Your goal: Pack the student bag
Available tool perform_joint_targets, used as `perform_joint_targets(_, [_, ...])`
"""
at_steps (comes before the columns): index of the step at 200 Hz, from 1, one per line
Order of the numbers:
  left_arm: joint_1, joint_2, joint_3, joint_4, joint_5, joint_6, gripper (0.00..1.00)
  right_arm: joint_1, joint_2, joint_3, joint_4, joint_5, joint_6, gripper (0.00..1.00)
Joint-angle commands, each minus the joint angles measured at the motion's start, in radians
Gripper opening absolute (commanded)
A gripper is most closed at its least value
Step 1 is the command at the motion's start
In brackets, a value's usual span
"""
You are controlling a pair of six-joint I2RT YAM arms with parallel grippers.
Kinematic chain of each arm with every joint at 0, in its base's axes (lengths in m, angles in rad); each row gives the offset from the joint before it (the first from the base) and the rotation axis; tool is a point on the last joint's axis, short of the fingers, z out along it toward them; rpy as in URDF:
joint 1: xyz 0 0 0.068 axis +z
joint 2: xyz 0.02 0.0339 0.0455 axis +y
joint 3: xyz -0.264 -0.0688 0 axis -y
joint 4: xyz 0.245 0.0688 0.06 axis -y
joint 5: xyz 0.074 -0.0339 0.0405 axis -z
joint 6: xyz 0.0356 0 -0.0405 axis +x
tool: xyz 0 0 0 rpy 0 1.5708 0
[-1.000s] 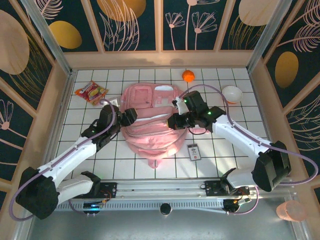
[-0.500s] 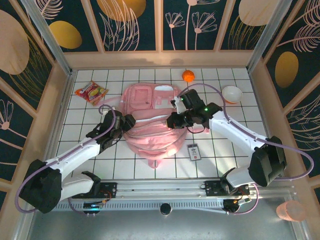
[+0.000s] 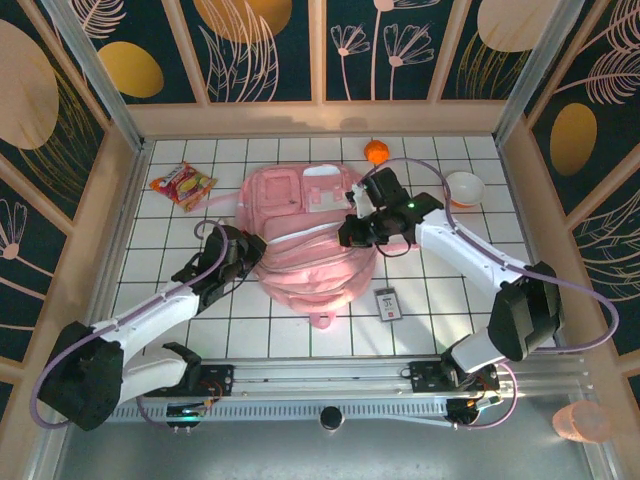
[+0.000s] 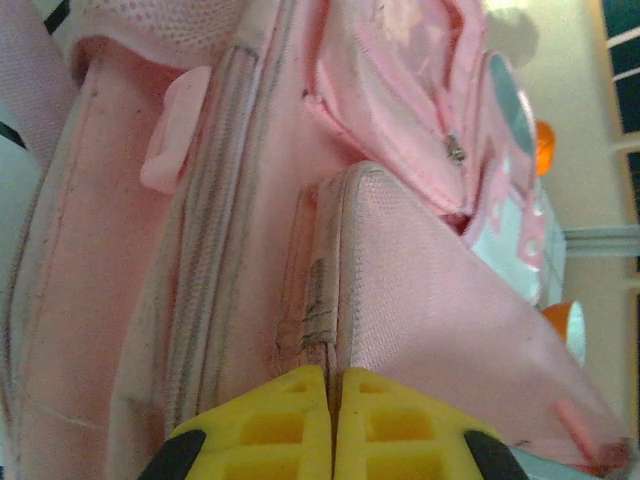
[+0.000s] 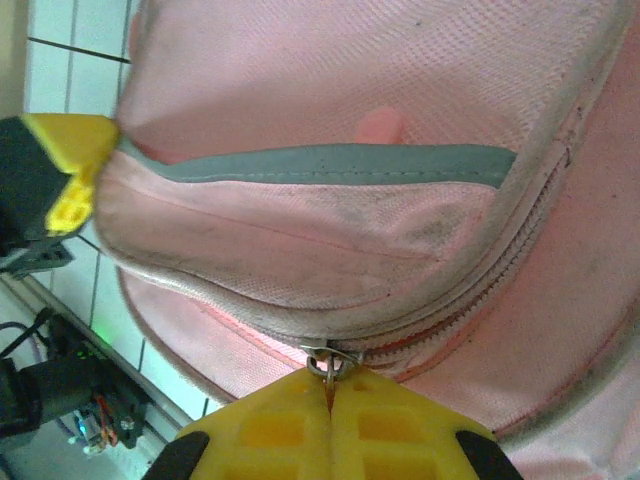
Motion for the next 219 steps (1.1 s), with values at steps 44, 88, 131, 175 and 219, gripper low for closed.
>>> perform_joint_targets(44, [-0.102,-0.033,0.12,0.036,-0.119,-0.166,0.0,0.153,0.043,0.095,0.072,0.125,0.163,0.0])
perform_joint_targets(88, [-0.168,0.009,0.186,0.057,-0.172,-0.187,0.0,0.212,0.039,0.073,0.22,0.13,0.328,0.0])
perform_joint_targets(131, [-0.223,0.074,0.24,0.117,-0.161,-0.222,0.0,0.283,0.123,0.088,0.427,0.109,0.458,0.0])
perform_joint_targets(175, [-0.24,0.063,0.216,0.116,-0.194,-0.228,0.0,0.267,0.127,0.034,0.488,0.104,0.503,0.0])
perform_joint_targets(219, [-0.24,0.0,0.151,0.104,-0.207,-0.248,0.0,0.17,0.036,-0.019,0.313,0.12,0.438,0.0])
